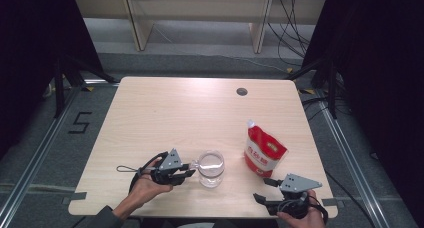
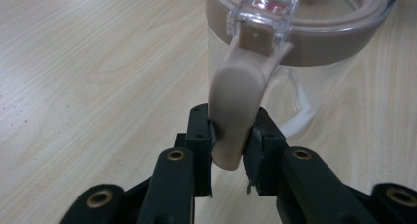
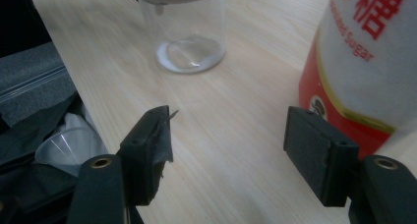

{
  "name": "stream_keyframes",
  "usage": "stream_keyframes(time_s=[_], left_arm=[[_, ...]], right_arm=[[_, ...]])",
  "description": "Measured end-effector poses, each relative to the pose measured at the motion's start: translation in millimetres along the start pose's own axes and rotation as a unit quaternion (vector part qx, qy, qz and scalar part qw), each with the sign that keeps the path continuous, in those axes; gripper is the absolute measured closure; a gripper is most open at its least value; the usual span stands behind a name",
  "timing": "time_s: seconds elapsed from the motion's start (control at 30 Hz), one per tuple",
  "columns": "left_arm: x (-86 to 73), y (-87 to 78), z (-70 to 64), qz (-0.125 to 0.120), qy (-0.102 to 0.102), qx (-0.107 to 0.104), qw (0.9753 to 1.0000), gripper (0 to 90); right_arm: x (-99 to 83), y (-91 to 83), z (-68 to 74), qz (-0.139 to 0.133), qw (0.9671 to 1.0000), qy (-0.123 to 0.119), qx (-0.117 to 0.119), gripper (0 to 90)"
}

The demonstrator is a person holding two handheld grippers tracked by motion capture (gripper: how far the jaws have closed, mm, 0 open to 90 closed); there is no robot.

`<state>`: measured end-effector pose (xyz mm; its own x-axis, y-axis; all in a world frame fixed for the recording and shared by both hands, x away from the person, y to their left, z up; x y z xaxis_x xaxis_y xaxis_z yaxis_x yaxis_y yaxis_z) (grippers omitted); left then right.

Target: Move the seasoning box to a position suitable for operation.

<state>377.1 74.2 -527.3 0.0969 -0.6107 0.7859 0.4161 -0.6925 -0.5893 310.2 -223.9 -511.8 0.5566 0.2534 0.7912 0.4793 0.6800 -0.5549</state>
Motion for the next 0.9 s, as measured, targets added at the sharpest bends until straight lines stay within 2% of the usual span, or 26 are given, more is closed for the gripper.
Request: stream_keyframes(time_s=[0.03, 0.13, 0.17, 0.2, 0.23, 0.27, 0.3, 0.33, 0.37, 0.4, 0.43, 0.47, 0.53, 0.57, 0.6, 0.63, 0.67, 0.7, 0.77, 0.8, 0.9], left_arm=[[0.5, 0.5, -0.3, -0.003, 0.002, 0.005, 1.0000, 74.0], [1.5, 2.0, -1.8, -0.007, 0.000, 0.000, 1.0000, 73.9], [1.6, 1.7, -0.3, -0.007, 0.015, 0.003, 0.9999, 73.9], [1.5, 1.7, -1.2, -0.006, 0.007, 0.005, 0.9999, 73.9], [1.5, 1.9, -2.0, -0.006, 0.001, 0.005, 1.0000, 74.0], [1.7, 2.3, -1.3, -0.008, 0.009, 0.003, 0.9999, 74.0], [2.0, 3.2, -2.8, -0.010, 0.000, -0.004, 0.9999, 74.0], [1.4, 2.7, -1.7, -0.003, 0.010, -0.006, 0.9999, 74.0], [2.3, 3.3, -2.9, -0.010, 0.005, 0.001, 0.9999, 74.0], [2.8, 3.7, -2.2, -0.012, 0.015, -0.001, 0.9998, 74.0], [2.9, 3.6, -3.4, -0.010, 0.005, -0.001, 0.9999, 74.0], [2.9, 3.7, -3.7, -0.011, 0.003, -0.003, 0.9999, 74.0], [2.7, 3.7, -3.3, -0.012, 0.005, -0.002, 0.9999, 73.8], [1.8, 2.9, -1.8, -0.007, 0.013, -0.008, 0.9999, 73.3], [2.3, 3.2, -2.6, -0.009, 0.003, -0.009, 0.9999, 72.4], [2.9, 2.4, -3.3, -0.009, 0.003, -0.011, 0.9999, 70.3], [3.6, 2.4, -2.4, -0.013, 0.012, -0.006, 0.9998, 66.3], [3.7, 2.7, -3.5, -0.015, 0.002, -0.005, 0.9999, 63.1], [4.1, 2.0, -6.3, -0.018, -0.007, -0.012, 0.9997, 58.1], [4.2, 0.2, -7.2, -0.013, -0.007, -0.018, 0.9997, 56.5], [5.8, -2.6, -6.9, -0.015, -0.005, -0.013, 0.9998, 49.7]], right_arm=[[0.0, 0.0, 0.0, 0.000, 1.0000, 0.000, 0.000, 35.7], [0.6, 1.6, 4.2, 0.005, 0.9999, 0.011, -0.001, 36.5], [1.9, 2.9, 3.6, 0.004, 1.0000, 0.000, 0.003, 37.2], [3.5, 3.7, 3.6, -0.003, 1.0000, -0.007, 0.002, 38.2], [4.0, 4.2, 5.0, -0.003, 1.0000, -0.001, 0.004, 38.5], [5.5, 5.9, 6.0, -0.005, 1.0000, -0.001, 0.005, 39.1], [5.5, 5.9, 6.0, -0.005, 1.0000, -0.001, 0.005, 39.1], [5.7, 7.6, 7.5, -0.002, 0.9999, -0.001, 0.012, 39.3], [6.8, 8.8, 7.5, -0.005, 0.9999, -0.006, 0.010, 39.3], [7.4, 10.5, 8.6, -0.003, 0.9999, -0.009, 0.011, 39.5], [7.7, 11.3, 9.1, -0.002, 0.9999, -0.011, 0.012, 39.6], [8.3, 12.9, 10.0, -0.005, 0.9998, -0.011, 0.017, 39.6], [8.3, 13.2, 11.5, 0.000, 0.9999, -0.001, 0.011, 39.7], [9.9, 14.4, 10.7, -0.006, 0.9999, -0.010, 0.009, 39.8], [9.0, 14.9, 14.4, 0.000, 0.9999, 0.006, 0.013, 40.0], [11.4, 17.2, 13.1, -0.008, 0.9998, -0.007, 0.015, 40.1], [11.6, 18.1, 14.2, -0.007, 0.9999, -0.004, 0.014, 40.1], [12.9, 19.5, 13.6, -0.007, 0.9998, -0.011, 0.014, 40.1], [13.4, 21.7, 15.4, -0.003, 0.9998, -0.007, 0.017, 40.1], [14.6, 23.9, 14.4, -0.006, 0.9996, -0.019, 0.021, 40.1], [15.0, 26.2, 16.0, -0.007, 0.9995, -0.013, 0.029, 40.1]])
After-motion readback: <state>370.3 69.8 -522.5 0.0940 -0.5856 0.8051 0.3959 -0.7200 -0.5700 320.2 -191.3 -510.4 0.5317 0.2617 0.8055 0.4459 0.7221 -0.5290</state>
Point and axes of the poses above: each handheld gripper's, and its own axes: y roughly forward along the jaws, x roughly out of its top, z roughly to its left, the point moved 6 cm from there along y, roughly forward along the jaws, and after that the axes turned 14 degrees about y, right-handed, at the moved point
